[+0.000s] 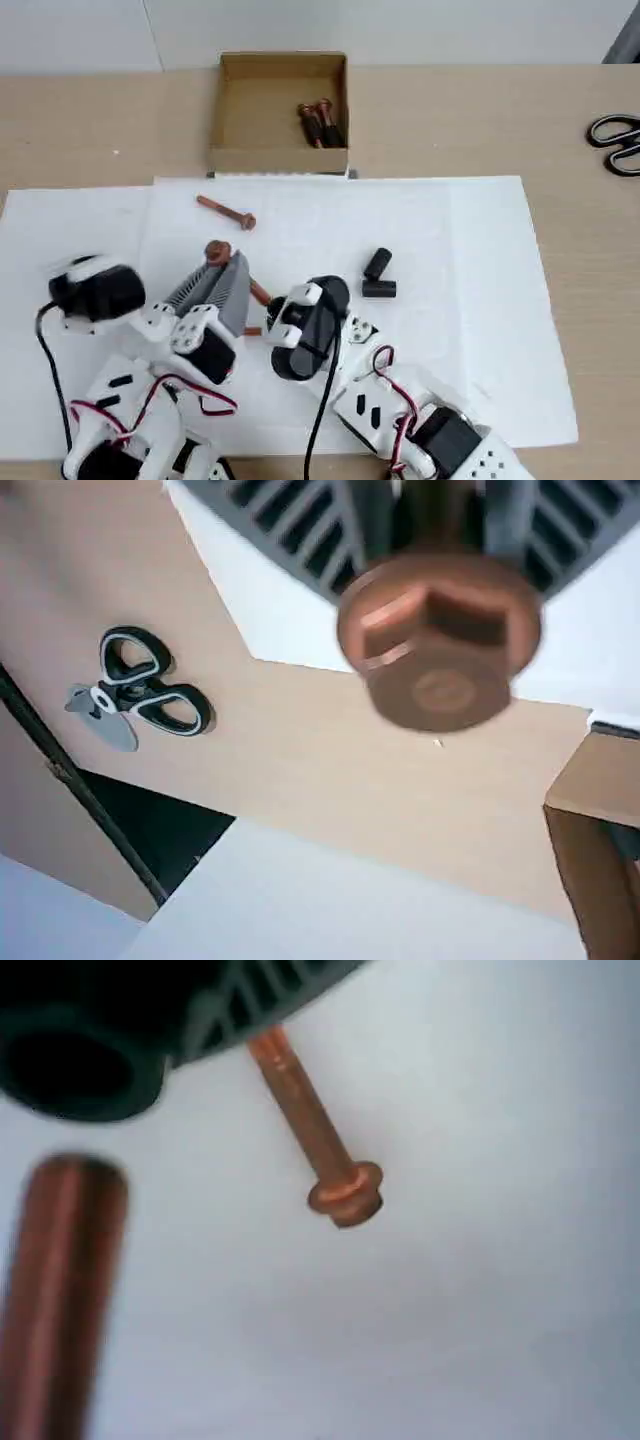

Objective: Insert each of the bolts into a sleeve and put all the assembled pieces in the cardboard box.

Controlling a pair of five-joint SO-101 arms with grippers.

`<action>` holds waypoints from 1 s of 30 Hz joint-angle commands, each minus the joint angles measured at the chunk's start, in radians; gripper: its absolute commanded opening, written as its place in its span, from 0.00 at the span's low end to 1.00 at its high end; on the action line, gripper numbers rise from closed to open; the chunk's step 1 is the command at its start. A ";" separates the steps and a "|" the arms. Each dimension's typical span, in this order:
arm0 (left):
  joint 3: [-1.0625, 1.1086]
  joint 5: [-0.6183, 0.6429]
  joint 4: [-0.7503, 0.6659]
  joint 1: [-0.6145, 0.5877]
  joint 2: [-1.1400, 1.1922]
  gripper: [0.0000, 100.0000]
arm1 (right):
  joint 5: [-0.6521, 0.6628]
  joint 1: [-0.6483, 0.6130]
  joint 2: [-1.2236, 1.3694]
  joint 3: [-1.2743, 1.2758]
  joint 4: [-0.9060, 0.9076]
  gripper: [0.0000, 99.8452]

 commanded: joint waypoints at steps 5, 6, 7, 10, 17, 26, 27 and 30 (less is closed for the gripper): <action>-0.004 0.005 0.002 0.014 -0.003 0.00 | 0.046 -0.008 -0.030 -0.006 -0.031 0.00; -0.004 0.005 0.002 0.014 -0.003 0.00 | 0.046 -0.008 -0.030 -0.008 -0.035 0.00; -0.002 0.005 0.002 0.014 -0.003 0.00 | 0.046 -0.008 -0.030 -0.008 -0.035 0.00; 0.015 0.005 -0.002 0.015 -0.003 0.00 | 0.046 -0.008 -0.030 -0.008 -0.035 0.00; 0.024 0.005 0.000 0.058 -0.003 0.00 | 0.046 -0.008 -0.030 -0.012 -0.036 0.00; 0.039 0.005 0.003 0.074 -0.003 0.00 | 0.046 -0.008 -0.030 -0.012 -0.036 0.00; 0.039 0.003 0.005 0.074 -0.003 0.00 | 0.046 -0.008 -0.030 -0.014 -0.036 0.00; 0.039 0.002 0.021 0.075 -0.003 0.00 | 0.048 -0.008 -0.039 -0.014 -0.036 0.00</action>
